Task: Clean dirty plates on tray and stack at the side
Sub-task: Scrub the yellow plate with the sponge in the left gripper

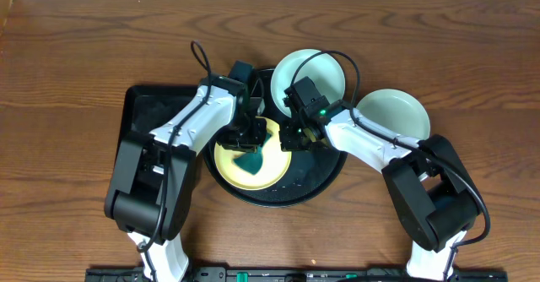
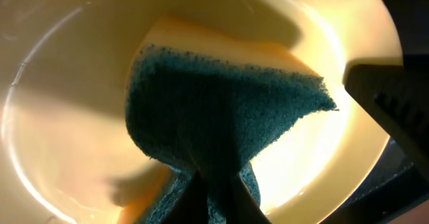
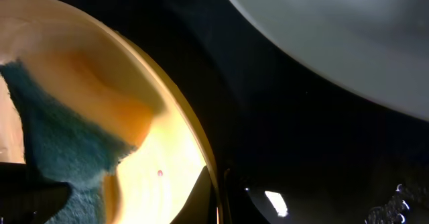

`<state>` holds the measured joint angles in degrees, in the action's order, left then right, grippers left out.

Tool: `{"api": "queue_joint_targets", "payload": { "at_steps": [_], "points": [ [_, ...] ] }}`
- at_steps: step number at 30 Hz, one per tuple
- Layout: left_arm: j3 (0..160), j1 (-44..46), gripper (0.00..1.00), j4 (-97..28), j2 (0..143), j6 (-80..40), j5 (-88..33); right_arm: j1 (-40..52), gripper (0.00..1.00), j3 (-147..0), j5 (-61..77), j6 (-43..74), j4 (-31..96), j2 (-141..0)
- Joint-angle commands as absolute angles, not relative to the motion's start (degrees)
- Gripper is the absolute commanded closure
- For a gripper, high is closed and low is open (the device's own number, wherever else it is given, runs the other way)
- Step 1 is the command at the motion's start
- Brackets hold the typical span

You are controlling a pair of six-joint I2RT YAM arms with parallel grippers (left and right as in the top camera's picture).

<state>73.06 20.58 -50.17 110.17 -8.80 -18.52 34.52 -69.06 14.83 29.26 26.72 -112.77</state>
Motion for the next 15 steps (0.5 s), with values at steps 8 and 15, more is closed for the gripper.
{"api": "queue_joint_targets", "payload": {
  "at_steps": [8, 15],
  "points": [
    [72.4, 20.4, 0.92, -56.6, 111.4, -46.7, 2.1, 34.5, 0.99, -70.2, 14.9, 29.3, 26.6, -113.3],
    [72.4, 20.7, 0.93, -53.3, 111.4, -37.5, -13.7, 34.5, 0.99, -70.2, 14.9, 29.3, 26.6, -113.3]
  ]
}}
